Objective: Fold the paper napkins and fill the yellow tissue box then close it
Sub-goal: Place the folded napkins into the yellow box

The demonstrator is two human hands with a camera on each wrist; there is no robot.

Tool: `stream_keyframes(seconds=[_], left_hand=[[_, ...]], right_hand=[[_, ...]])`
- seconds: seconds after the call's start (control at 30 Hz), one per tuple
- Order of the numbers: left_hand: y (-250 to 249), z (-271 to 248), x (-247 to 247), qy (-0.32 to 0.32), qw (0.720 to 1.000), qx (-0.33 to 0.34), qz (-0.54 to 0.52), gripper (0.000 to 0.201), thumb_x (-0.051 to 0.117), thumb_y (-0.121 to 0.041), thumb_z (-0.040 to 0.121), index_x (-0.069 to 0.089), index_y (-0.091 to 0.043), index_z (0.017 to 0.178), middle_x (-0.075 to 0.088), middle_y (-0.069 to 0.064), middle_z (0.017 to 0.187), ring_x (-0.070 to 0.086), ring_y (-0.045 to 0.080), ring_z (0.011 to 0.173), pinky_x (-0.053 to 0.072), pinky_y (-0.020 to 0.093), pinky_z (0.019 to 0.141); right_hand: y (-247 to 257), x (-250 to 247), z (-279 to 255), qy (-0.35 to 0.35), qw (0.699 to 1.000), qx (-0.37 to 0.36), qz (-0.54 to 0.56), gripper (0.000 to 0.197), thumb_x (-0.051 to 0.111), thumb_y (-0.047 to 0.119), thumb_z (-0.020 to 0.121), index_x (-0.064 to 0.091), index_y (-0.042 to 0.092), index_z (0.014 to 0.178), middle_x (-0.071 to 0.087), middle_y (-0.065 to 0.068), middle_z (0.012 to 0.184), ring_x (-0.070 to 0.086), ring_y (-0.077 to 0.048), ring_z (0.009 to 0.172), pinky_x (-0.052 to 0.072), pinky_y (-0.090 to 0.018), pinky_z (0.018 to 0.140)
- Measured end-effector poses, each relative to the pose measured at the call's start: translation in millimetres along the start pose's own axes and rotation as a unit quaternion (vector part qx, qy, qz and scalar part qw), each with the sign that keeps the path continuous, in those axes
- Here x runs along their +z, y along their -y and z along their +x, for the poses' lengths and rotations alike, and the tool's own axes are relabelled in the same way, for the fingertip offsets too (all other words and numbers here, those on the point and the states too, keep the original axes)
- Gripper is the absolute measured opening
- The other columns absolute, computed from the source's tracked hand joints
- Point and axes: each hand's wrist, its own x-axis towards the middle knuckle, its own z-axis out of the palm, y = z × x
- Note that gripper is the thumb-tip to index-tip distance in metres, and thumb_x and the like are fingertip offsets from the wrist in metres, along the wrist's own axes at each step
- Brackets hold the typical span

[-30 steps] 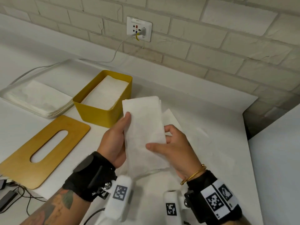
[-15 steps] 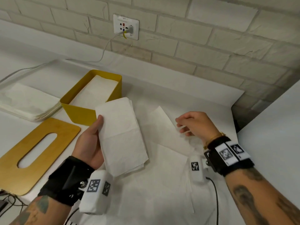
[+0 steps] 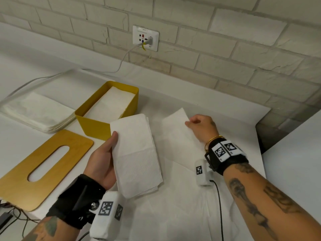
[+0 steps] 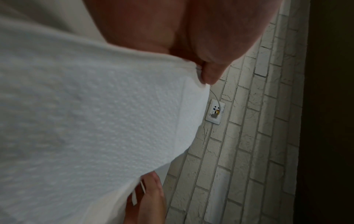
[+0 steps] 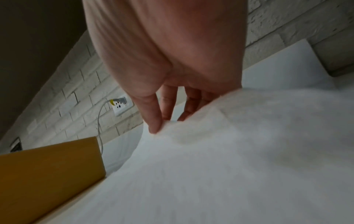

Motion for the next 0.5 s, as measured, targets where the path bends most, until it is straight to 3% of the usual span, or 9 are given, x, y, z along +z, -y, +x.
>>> stream_keyframes(seconds=[0.1, 0.2, 0.27, 0.37, 0.43, 0.5], left_hand=[[-1, 3, 3, 0.001, 1.0, 0.007, -0.002, 0.043, 0.044, -0.043, 0.101, 0.063, -0.017, 0.13, 0.073, 0.012, 0.121, 0.075, 0.028, 0.098, 0.064, 0.043, 0.075], [-2, 6, 10, 0.003, 1.0, 0.023, 0.012, 0.04, 0.043, -0.042, 0.103, 0.064, -0.018, 0.126, 0.075, 0.01, 0.116, 0.076, 0.026, 0.096, 0.06, 0.045, 0.083], [-3, 9, 17, 0.008, 0.999, 0.034, 0.021, 0.041, 0.043, -0.041, 0.104, 0.063, -0.017, 0.13, 0.074, 0.01, 0.119, 0.074, 0.027, 0.102, 0.053, 0.047, 0.089], [-2, 12, 26, 0.016, 0.999, 0.041, 0.027, 0.043, 0.044, -0.04, 0.104, 0.06, -0.016, 0.136, 0.071, 0.012, 0.126, 0.069, 0.029, 0.113, 0.05, 0.049, 0.097], [0, 13, 31, 0.032, 0.999, 0.029, 0.029, 0.046, 0.043, -0.041, 0.105, 0.058, -0.015, 0.139, 0.069, 0.013, 0.13, 0.066, 0.031, 0.118, 0.048, 0.05, 0.102], [4, 14, 35, 0.054, 0.998, 0.016, 0.033, 0.05, 0.041, -0.044, 0.104, 0.057, -0.014, 0.141, 0.065, 0.014, 0.135, 0.062, 0.032, 0.124, 0.049, 0.049, 0.104]], right_hand=[[25, -27, -7, -0.056, 0.991, -0.067, 0.099, 0.014, 0.074, 0.019, 0.089, 0.065, 0.023, 0.08, 0.067, 0.007, 0.083, 0.061, -0.012, 0.082, 0.044, -0.02, 0.07], [52, -57, -24, -0.078, 0.97, -0.131, 0.19, 0.018, 0.076, 0.02, 0.087, 0.063, 0.027, 0.076, 0.071, 0.007, 0.08, 0.064, -0.011, 0.078, 0.05, -0.028, 0.077], [69, -70, -43, -0.038, 0.959, -0.168, 0.227, 0.015, 0.075, 0.022, 0.088, 0.064, 0.029, 0.08, 0.076, 0.0, 0.081, 0.067, -0.015, 0.076, 0.053, -0.035, 0.077], [88, -77, -75, 0.062, 0.938, -0.205, 0.274, 0.011, 0.067, 0.011, 0.095, 0.063, 0.021, 0.095, 0.078, -0.003, 0.082, 0.07, -0.012, 0.07, 0.053, -0.026, 0.065], [95, -73, -95, 0.118, 0.903, -0.2, 0.361, 0.01, 0.063, 0.01, 0.093, 0.064, 0.014, 0.102, 0.078, -0.001, 0.082, 0.071, -0.01, 0.068, 0.054, -0.02, 0.058], [94, -62, -105, 0.161, 0.871, -0.171, 0.431, 0.021, 0.063, 0.015, 0.086, 0.065, 0.013, 0.107, 0.078, -0.004, 0.089, 0.072, -0.013, 0.075, 0.058, -0.024, 0.063]])
